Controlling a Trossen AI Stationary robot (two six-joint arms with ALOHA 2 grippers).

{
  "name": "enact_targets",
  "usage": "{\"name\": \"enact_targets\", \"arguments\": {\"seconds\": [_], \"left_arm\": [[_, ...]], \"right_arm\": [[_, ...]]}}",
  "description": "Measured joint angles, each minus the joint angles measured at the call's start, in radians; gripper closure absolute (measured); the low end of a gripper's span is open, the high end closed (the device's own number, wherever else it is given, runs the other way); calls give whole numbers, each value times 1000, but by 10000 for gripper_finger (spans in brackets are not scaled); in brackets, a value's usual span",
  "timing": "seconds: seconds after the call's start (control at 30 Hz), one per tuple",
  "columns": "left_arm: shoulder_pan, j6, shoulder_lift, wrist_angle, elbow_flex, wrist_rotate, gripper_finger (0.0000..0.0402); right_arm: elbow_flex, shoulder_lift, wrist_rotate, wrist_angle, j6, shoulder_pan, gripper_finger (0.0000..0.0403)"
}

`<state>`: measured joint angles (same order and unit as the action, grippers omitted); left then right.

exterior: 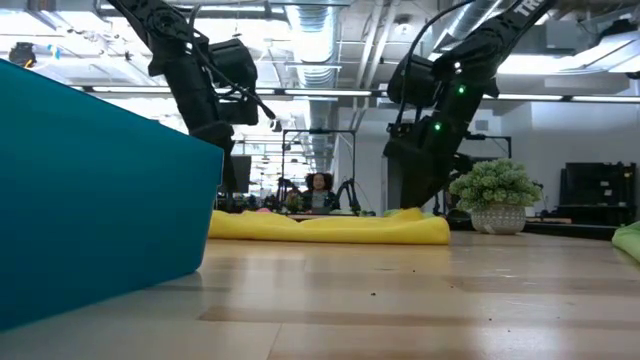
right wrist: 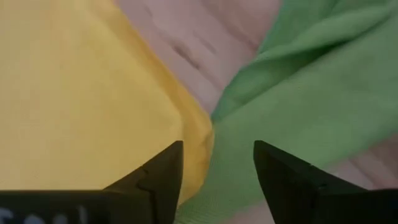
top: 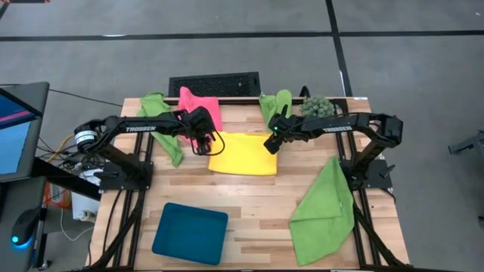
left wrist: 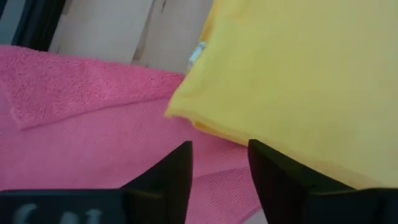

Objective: Fold microfiber towels
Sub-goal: Fold the yellow microfiber towel

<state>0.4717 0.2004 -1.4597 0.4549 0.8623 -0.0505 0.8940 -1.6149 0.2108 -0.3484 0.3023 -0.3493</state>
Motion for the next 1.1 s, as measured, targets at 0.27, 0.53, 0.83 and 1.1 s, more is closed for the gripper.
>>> {"name": "enact_targets", "arguments": {"seconds": [0.27, 0.53, 0.83, 1.1], "left_arm": [[65, -57, 55, -40, 0, 350, 226], [-95, 35, 121, -63, -86, 510, 274], [-249, -6, 121, -386, -250, 321, 276], [-256, -68, 121, -460, -351, 293, 277]], "right_arm": [[-10, 191, -83, 58, -128, 14, 189], [-261, 349, -177, 370, -43, 213, 215], [-345, 224, -86, 466, 27, 372, 247], [-362, 44, -78, 526, 52, 439, 284]]}}
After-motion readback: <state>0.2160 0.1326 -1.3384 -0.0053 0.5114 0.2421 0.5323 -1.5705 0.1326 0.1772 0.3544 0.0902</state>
